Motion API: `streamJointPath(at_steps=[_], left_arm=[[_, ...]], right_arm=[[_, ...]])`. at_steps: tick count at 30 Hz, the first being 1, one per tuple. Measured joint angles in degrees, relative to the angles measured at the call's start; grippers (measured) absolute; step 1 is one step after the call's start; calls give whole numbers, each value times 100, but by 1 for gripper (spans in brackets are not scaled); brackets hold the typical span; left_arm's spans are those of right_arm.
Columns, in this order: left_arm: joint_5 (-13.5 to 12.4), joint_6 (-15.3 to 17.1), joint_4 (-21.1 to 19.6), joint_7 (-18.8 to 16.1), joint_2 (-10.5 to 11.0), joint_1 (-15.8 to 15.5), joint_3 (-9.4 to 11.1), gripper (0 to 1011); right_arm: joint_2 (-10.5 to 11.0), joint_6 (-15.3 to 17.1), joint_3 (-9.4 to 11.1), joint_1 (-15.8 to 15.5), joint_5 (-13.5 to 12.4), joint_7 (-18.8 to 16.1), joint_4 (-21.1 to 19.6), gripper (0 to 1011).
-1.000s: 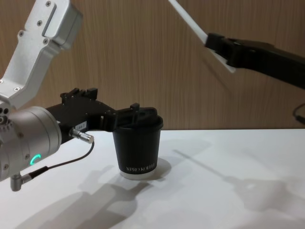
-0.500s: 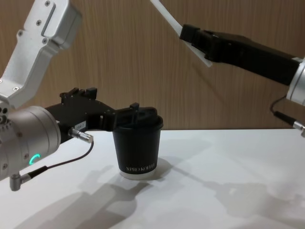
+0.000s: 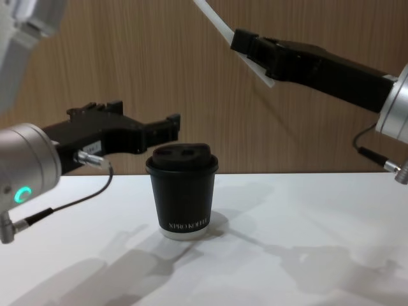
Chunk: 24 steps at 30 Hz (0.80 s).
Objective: Pick up the straw with one hand, pass it to the other hand, and insert it into the cup.
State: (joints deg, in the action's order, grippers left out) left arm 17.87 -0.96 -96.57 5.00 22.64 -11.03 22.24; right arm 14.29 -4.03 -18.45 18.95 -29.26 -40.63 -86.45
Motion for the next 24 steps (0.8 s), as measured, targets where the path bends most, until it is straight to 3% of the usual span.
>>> streamJointPath(at_steps=[6, 14, 24], left_arm=[[444, -62, -188, 360, 91, 139, -201, 1003], [1278, -80, -438, 1054, 262, 364, -530, 1003], [2217, -15, -509, 1802, 365, 471, -762, 1003]], right_arm=[[-3, -7, -14, 10, -11, -20, 8, 0], [-8, -12, -27, 20, -20, -42, 16, 0], [-8, -14, -33, 24, -27, -51, 22, 0]])
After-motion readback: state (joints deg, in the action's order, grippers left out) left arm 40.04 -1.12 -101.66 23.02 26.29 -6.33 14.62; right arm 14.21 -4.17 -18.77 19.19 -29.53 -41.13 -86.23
